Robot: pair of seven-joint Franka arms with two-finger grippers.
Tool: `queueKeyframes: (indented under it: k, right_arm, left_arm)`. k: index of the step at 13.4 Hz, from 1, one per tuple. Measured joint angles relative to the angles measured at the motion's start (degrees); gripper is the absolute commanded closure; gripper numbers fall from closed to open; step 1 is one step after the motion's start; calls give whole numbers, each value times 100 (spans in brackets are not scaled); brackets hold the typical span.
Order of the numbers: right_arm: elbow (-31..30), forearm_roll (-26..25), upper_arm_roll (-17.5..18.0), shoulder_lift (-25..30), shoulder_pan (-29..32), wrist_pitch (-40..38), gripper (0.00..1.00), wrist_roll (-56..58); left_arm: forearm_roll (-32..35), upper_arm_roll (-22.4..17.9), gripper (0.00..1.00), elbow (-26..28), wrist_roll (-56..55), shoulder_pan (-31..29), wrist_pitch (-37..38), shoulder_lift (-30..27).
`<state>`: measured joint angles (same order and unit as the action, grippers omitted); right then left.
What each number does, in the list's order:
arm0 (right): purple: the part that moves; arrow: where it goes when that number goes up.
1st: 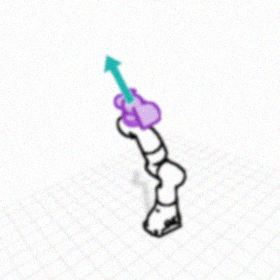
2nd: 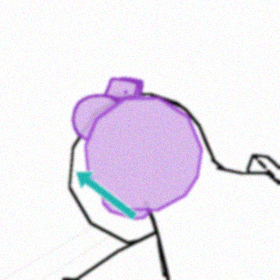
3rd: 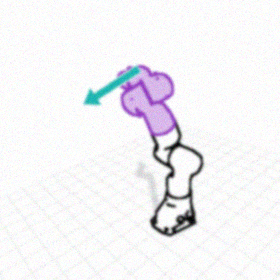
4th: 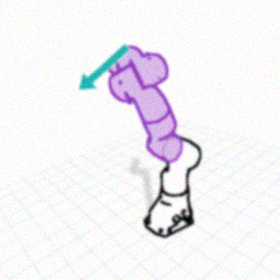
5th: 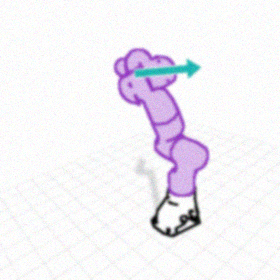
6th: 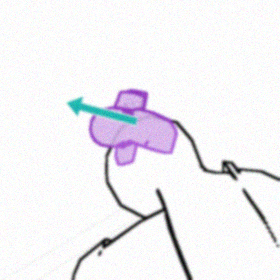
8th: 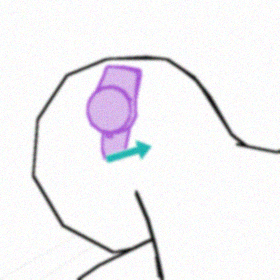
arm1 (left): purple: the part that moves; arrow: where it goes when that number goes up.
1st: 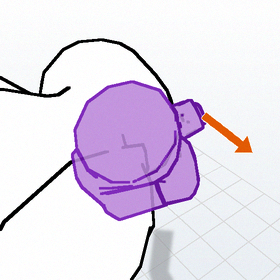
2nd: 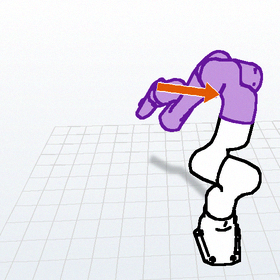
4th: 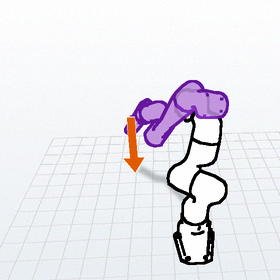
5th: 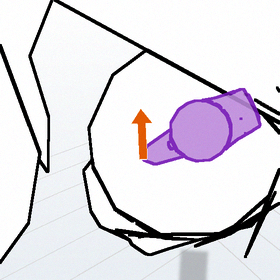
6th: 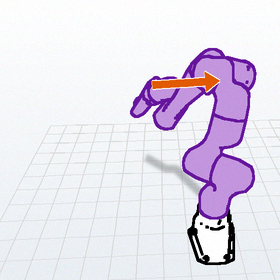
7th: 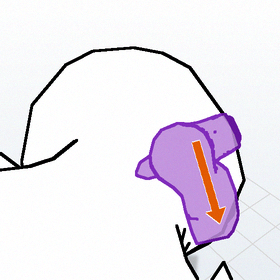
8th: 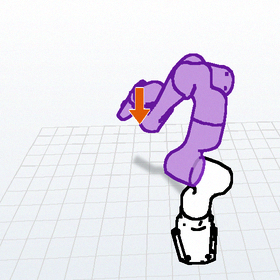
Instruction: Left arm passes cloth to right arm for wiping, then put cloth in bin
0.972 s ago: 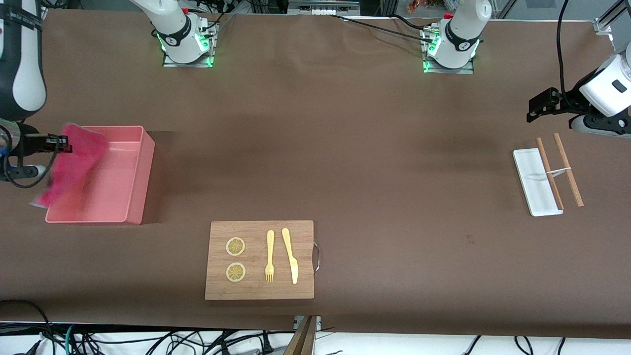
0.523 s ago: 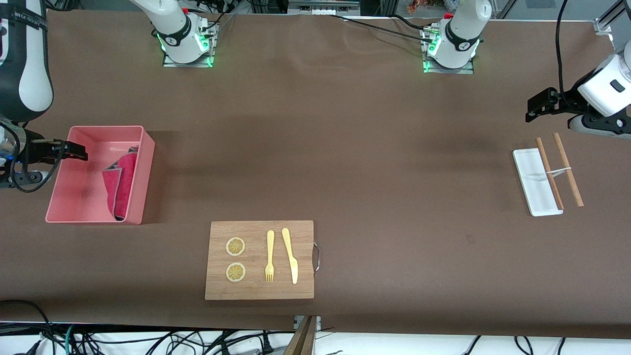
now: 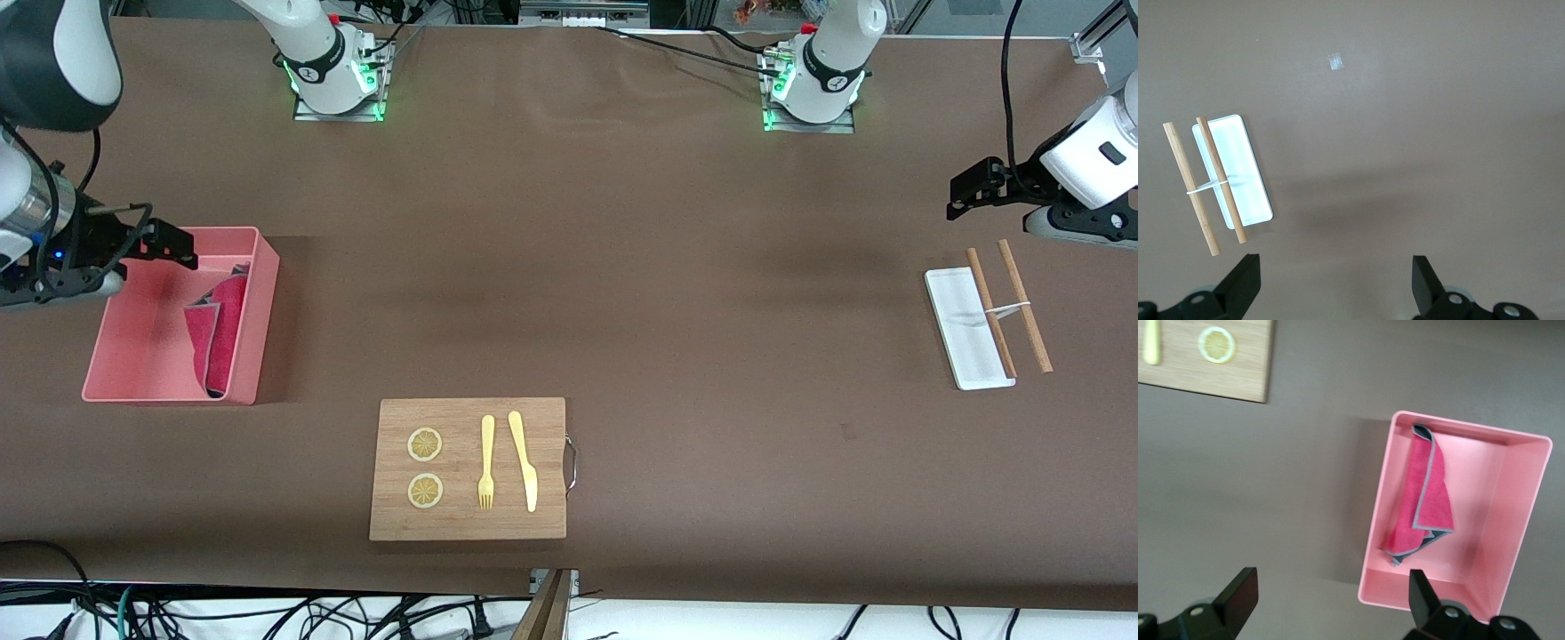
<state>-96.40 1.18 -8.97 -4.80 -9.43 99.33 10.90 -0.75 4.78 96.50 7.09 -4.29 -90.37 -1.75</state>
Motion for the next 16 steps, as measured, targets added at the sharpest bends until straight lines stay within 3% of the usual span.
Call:
queueKeyframes:
  k: [5, 16]
  right_arm:
    - [45, 0, 467, 117, -2, -77, 0, -452]
    - [307, -2, 493, 115, -68, -229, 0, -453]
  left_arm:
    - [0, 17, 0, -45, -4, 6, 0, 0]
    - [0, 17, 0, -45, -4, 6, 0, 1]
